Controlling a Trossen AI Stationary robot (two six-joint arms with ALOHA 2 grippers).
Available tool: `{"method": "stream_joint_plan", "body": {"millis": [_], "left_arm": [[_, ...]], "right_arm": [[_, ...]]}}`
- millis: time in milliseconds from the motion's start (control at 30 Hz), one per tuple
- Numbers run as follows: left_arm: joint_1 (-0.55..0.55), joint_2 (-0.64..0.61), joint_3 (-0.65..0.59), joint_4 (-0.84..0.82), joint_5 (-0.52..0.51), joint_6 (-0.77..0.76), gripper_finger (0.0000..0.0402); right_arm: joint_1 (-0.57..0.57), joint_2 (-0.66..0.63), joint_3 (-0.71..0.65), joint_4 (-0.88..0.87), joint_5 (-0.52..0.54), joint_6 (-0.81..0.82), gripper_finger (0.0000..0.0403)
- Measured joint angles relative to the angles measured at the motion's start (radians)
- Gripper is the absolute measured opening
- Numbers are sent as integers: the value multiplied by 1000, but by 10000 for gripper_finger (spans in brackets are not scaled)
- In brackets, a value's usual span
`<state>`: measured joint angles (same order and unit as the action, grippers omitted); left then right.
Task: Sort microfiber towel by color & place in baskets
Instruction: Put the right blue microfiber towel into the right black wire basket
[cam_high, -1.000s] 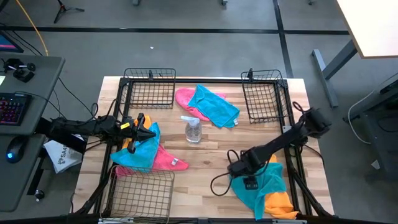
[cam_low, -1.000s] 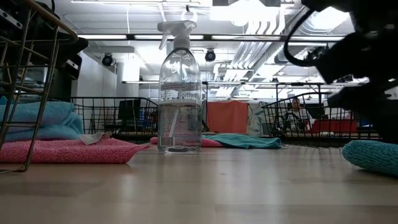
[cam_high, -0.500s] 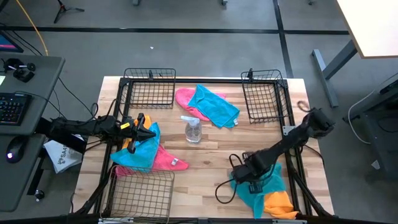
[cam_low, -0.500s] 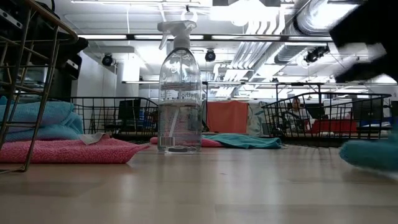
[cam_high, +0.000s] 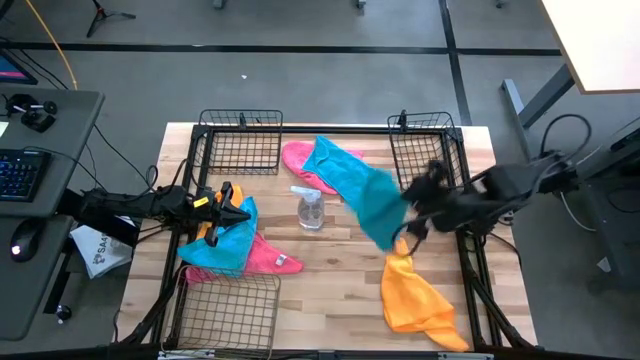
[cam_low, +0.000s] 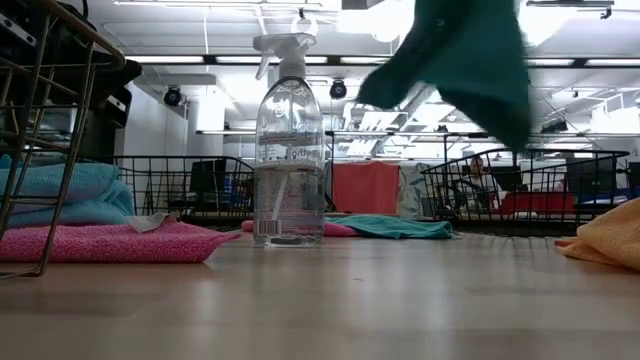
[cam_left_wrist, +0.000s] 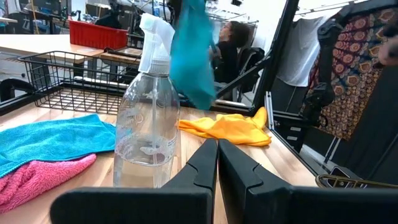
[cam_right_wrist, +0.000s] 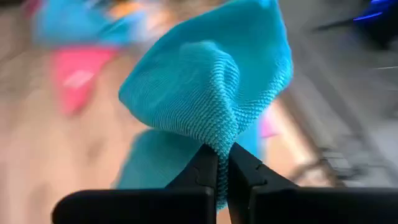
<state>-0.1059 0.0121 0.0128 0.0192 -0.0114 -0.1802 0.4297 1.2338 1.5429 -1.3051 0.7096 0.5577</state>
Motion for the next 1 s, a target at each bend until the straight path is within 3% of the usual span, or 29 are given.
{"method": "stream_joint_plan", "body": {"millis": [200, 300, 400, 500, 600, 800, 867, 1000], "left_arm": [[0, 0, 0, 0, 0, 0, 3], [0, 0, 0, 0, 0, 0, 3], [0, 0, 0, 0, 0, 0, 3], [0, 0, 0, 0, 0, 0, 3], [0, 0, 0, 0, 0, 0, 3], [0, 0, 0, 0, 0, 0, 3], [0, 0, 0, 0, 0, 0, 3], [0, 0, 0, 0, 0, 0, 3]], "right_arm": [[-116, -132, -32, -133, 345, 168, 1], [-211, -176, -74, -187, 455, 273, 1], [-329, -214, -141, -200, 493, 350, 1], [-432, -243, -245, -164, 452, 379, 0], [-504, -270, -384, -43, 338, 365, 0], [-600, -310, -651, 404, -76, 115, 0], [-629, -310, -687, 439, -118, 137, 0], [-688, -309, -681, 354, -88, 205, 4]]}}
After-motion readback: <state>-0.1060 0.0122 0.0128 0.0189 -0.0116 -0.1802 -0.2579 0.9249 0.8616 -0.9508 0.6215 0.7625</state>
